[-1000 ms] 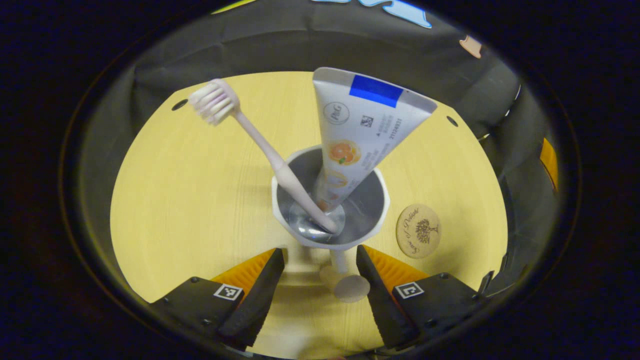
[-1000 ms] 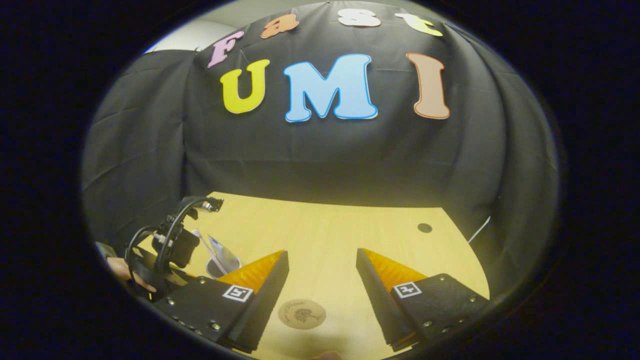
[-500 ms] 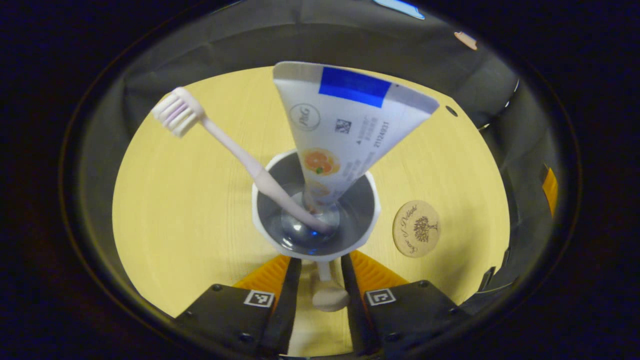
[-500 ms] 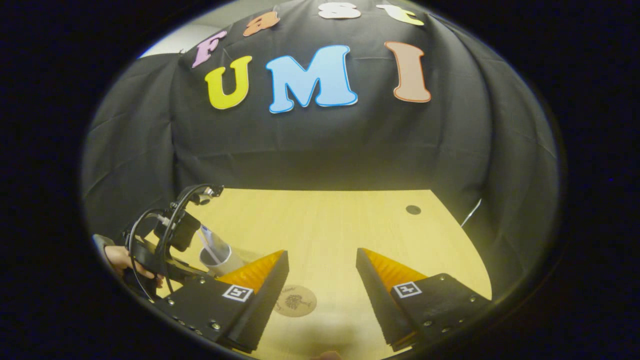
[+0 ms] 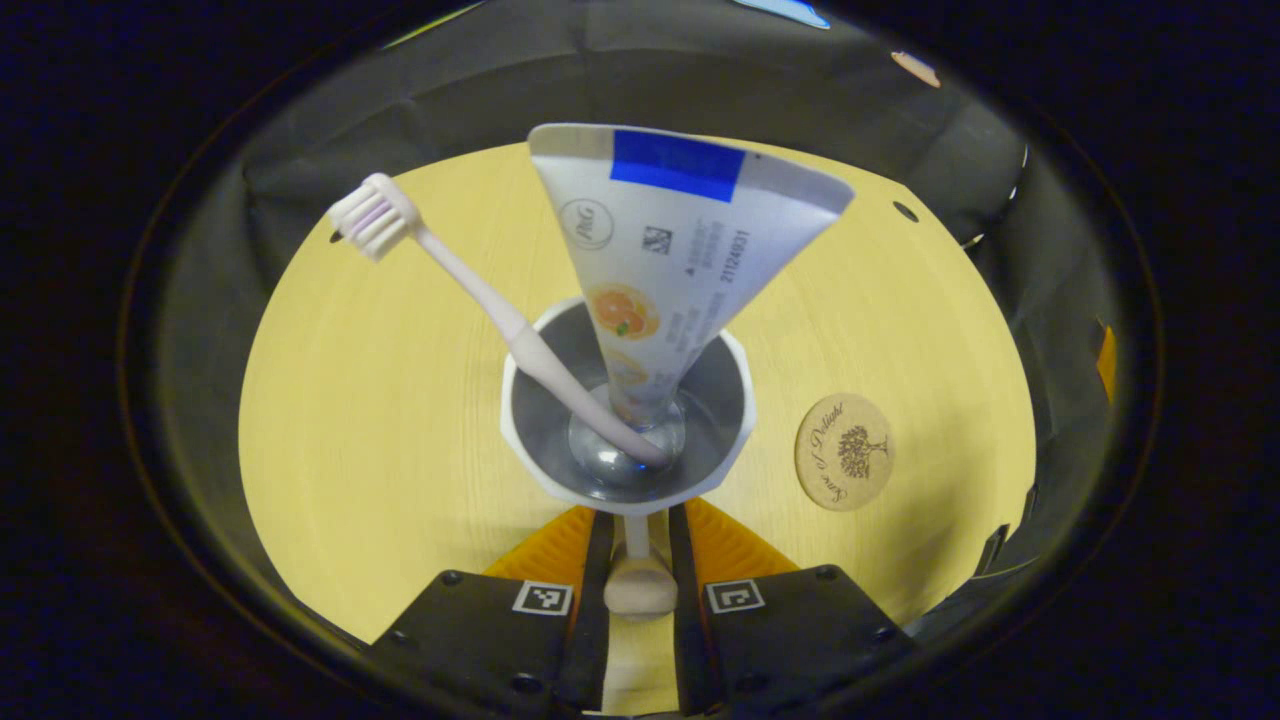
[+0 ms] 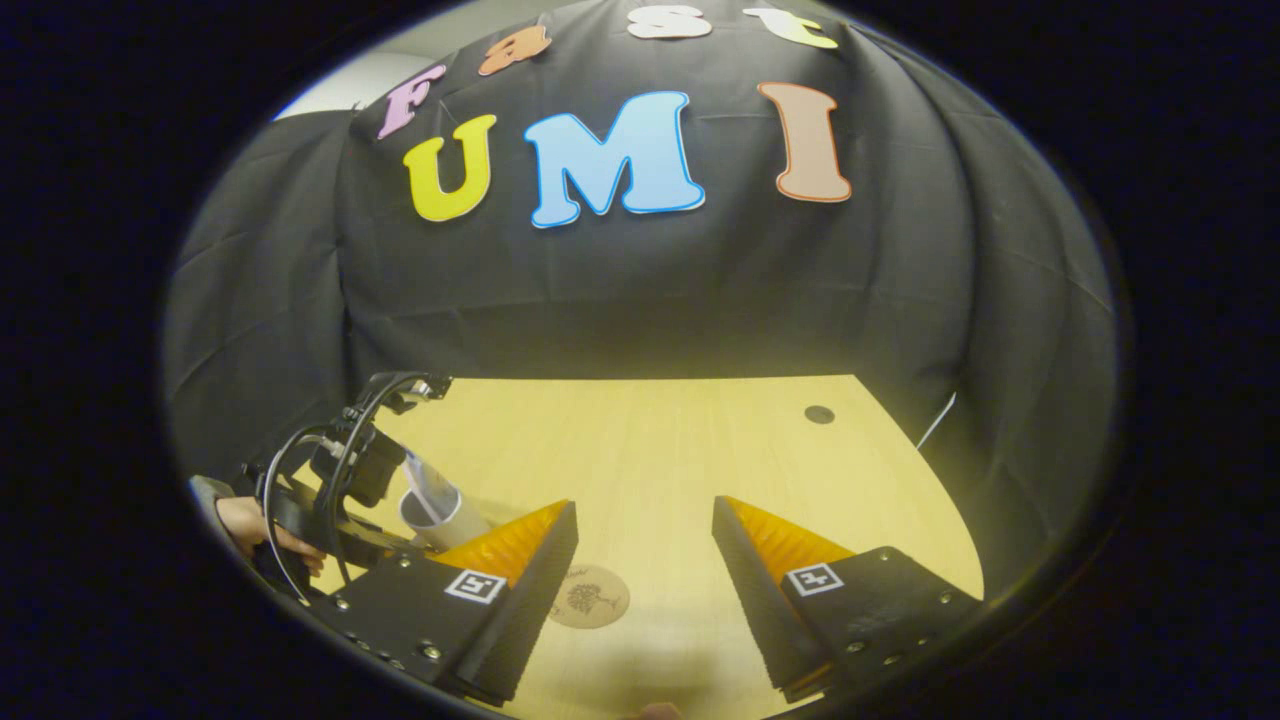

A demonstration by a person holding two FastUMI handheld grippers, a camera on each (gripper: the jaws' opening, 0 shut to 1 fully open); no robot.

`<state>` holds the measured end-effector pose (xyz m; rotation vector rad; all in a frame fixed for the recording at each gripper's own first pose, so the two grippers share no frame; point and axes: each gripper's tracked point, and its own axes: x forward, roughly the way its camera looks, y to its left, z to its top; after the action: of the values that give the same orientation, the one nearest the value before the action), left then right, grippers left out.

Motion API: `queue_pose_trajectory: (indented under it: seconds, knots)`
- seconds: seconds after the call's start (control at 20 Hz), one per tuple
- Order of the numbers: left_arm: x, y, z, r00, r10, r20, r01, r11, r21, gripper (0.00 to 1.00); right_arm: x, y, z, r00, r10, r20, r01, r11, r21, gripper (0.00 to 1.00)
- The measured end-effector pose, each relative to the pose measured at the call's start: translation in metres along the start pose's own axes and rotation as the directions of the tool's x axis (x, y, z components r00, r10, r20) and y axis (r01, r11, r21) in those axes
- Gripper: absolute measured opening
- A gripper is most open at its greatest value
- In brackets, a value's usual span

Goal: Put the toothbrush and toothpaste on the desktop into the cup, then pick up the cup and place it on the coaster on the desktop.

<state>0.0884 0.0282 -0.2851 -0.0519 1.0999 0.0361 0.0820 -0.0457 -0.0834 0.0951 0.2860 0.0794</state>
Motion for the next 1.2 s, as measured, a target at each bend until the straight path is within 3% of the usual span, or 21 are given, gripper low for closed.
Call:
queue_pose_trajectory:
  seconds: [0.4, 1.2]
  knots:
    - [-0.004, -0.012, -0.002, 0.998, -0.023, 0.066, 0.023, 1.000, -0.013, 0.32, -0.003, 0.003, 0.002, 1.000, 0.009, 0.004, -0.009, 1.000, -0.009, 0.87]
    - [-0.015, -0.090, 0.002, 0.991, -0.112, 0.066, 0.105, 0.989, 0.108, 0.31, -0.012, -0.007, 0.002, 1.000, -0.013, 0.009, 0.013, 1.000, -0.011, 0.87]
